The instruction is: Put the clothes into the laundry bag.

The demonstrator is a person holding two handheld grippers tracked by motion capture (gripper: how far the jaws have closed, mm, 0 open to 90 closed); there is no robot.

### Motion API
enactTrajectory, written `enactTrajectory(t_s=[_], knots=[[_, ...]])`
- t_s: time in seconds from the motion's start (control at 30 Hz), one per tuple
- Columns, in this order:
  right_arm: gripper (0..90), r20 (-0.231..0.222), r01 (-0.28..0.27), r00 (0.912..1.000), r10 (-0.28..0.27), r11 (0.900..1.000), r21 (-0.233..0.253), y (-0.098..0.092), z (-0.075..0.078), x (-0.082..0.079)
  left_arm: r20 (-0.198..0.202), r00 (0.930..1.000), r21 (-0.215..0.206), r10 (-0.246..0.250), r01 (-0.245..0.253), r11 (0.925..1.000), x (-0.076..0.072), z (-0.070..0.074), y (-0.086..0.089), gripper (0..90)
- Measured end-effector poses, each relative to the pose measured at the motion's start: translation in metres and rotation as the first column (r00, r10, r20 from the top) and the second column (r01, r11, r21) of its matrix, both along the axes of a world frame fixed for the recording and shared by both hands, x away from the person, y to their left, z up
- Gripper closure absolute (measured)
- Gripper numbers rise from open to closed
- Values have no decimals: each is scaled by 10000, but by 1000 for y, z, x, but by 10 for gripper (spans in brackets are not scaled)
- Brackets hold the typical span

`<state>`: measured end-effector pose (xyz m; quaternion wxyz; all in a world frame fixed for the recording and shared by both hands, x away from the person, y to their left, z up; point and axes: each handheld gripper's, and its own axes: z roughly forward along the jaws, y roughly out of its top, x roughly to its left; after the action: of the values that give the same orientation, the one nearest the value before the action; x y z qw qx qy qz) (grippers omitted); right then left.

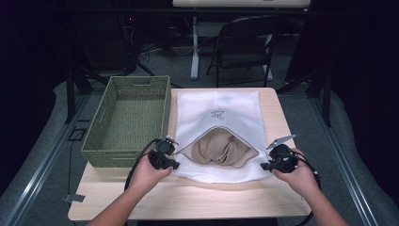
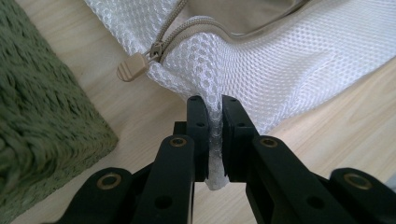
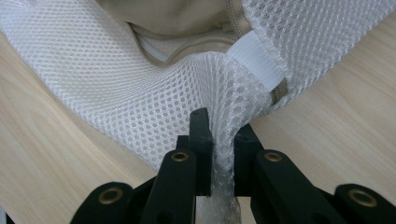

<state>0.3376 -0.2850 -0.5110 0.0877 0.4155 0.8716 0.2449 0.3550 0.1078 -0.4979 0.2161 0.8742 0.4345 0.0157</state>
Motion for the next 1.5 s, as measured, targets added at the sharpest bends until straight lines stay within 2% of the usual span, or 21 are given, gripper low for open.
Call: enactTrajectory(t_s=[0.03, 0.1, 0.13, 0.2, 0.23, 0.27, 0.37, 0.7, 1.03, 1.23, 1.5], knots=[[821, -108, -116, 9999, 116, 9999, 2, 0, 2, 1, 18, 10000, -23, 22, -22, 10000, 0, 2, -1, 832], [821, -29, -62, 10000, 62, 10000, 31, 2, 4, 1, 40, 10000, 23, -35, 35, 10000, 1, 5, -2, 832], [821, -60, -199, 9998, 198, 9997, -165, 2, 6, 2, 50, 10000, 23, -45, 45, 10000, 2, 7, -3, 832], [821, -19, -242, 9997, 242, 9996, -119, 4, 8, 3, -4, 10000, -5, -11, 11, 10000, 3, 10, -3, 832], [821, -25, -312, 9995, 311, 9992, -265, 5, 9, 4, 49, 10000, 20, -87, 87, 10000, 4, 11, -3, 832], [821, 12, -285, 9996, 285, 9995, -167, 6, 10, 4, 49, 10000, 40, -30, 30, 10000, 4, 12, -4, 832], [822, 28, -408, 9992, 410, 9984, -381, 9, 14, 5, 66, 10000, 65, -71, 71, 10000, 6, 16, -4, 831], [823, 214, -604, 9979, 612, 9976, -344, 11, 28, 10, 218, 9998, 173, -6, 2, 9998, 11, 28, -5, 831], [825, 420, -552, 9975, 570, 9976, -418, 11, 41, 15, 458, 9989, 196, 27, -36, 9998, 14, 40, -6, 836], [827, 576, -506, 9969, 535, 9974, -508, 8, 48, 18, 685, 9976, 538, -35, -2, 9986, 17, 50, -4, 840], [831, 765, -444, 9958, 498, 9964, -717, 6, 56, 20, 865, 9962, 613, 118, -172, 9980, 21, 57, 0, 842]])
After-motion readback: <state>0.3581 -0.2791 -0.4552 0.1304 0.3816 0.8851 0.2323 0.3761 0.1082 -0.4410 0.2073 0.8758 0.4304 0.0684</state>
